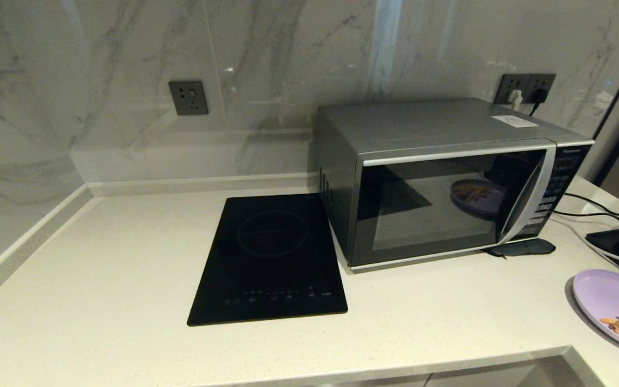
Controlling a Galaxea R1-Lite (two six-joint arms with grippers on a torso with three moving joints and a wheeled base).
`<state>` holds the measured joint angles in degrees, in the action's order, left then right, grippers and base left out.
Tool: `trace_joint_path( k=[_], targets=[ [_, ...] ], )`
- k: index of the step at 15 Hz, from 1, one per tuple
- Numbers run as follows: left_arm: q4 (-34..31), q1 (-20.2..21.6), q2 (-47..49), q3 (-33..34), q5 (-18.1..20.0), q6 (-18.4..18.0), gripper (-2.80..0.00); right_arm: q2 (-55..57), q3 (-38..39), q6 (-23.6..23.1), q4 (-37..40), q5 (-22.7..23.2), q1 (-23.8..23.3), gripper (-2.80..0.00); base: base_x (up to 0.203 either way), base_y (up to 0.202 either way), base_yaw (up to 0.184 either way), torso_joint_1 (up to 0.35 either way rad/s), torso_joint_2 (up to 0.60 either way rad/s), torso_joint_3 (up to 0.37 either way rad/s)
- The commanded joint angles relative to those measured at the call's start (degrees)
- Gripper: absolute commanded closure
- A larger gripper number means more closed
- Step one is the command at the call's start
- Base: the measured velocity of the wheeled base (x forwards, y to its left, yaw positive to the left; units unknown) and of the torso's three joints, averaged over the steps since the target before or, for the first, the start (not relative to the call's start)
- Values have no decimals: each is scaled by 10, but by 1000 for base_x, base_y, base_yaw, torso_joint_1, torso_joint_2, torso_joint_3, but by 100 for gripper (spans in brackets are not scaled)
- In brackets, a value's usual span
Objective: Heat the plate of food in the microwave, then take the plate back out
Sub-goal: Open the microwave oven
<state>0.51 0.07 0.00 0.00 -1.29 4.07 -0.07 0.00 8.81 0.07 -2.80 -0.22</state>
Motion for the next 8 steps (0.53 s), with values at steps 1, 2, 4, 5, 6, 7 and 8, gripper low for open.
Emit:
trace_joint_path(
  k=[1, 2, 4, 5, 6, 7, 8],
  targets=[
    [0, 0, 1, 0, 0, 1, 0, 1, 1, 1, 0, 0, 0, 0, 0, 0, 0, 0, 0, 0],
    [0, 0, 1, 0, 0, 1, 0, 1, 1, 0, 0, 0, 0, 0, 0, 0, 0, 0, 0, 0],
    [0, 0, 1, 0, 0, 1, 0, 1, 1, 0, 0, 0, 0, 0, 0, 0, 0, 0, 0, 0],
    [0, 0, 1, 0, -1, 1, 0, 1, 1, 0, 0, 0, 0, 0, 0, 0, 0, 0, 0, 0],
    [0, 0, 1, 0, 0, 1, 0, 1, 1, 0, 0, 0, 0, 0, 0, 0, 0, 0, 0, 0],
    [0, 0, 1, 0, 0, 1, 0, 1, 1, 0, 1, -1, 0, 0, 0, 0, 0, 0, 0, 0],
    [0, 0, 1, 0, 0, 1, 0, 1, 0, 0, 1, -2, 0, 0, 0, 0, 0, 0, 0, 0]
  ],
)
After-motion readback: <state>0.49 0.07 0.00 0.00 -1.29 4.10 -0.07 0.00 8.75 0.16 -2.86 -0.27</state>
